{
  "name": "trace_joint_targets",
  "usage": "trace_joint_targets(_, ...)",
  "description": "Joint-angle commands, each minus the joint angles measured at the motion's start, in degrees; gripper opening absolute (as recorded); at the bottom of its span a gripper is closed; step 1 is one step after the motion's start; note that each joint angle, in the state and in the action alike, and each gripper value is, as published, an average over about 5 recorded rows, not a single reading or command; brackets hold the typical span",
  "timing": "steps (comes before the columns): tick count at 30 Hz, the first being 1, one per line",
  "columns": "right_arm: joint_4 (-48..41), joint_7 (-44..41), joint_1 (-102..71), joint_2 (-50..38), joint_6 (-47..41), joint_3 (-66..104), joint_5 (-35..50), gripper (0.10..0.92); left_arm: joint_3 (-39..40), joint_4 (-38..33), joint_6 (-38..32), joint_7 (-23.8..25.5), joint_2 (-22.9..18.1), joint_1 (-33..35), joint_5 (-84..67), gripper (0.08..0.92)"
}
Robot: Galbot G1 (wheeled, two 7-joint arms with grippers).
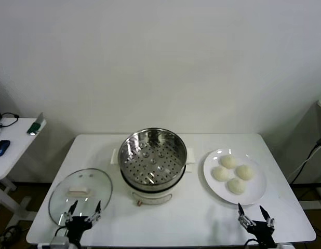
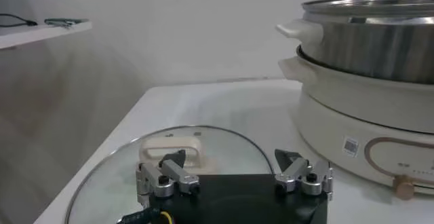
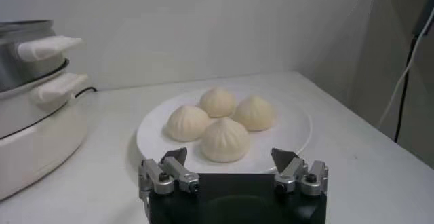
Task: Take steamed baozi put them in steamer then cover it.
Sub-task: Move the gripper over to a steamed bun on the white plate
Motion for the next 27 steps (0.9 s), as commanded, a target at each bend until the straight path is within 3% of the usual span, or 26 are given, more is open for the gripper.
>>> trace_joint_targets(1,1.0,0.25,3.17,-0.8,-6.84,1.25,-3.14,0.823,0.22,0.08,0.16,0.08,-0.02,-0.13,0.12,0.823)
trace_joint_targets(7,1.57,1.56,15.73,-6.93,-17.21,2.63,-5.79,0.823,0.89,0.17,0.41,0.03,-0.28,-0.2,0.17,0.823)
trace_joint_targets(15,-9.85,-6.38,40.67,-26.37,-24.7,-9.05,-2.28,0.823,1.55,-0.19,0.71,0.13,-0.72,-0.92,0.24,0.823)
trace_joint_targets(22,-21.64,-26.05,66.77,-40.14,-24.69,-37.44,-6.32,0.823,1.33,-0.45,0.48,0.19,-0.66,-1.25,0.16,0.823)
trace_joint_targets(27,-30.88,-45.78,90.66,-43.9,-14.71,-62.81,-15.44,0.823,1.18,-0.92,0.29,0.24,-0.84,-1.1,0.17,0.823)
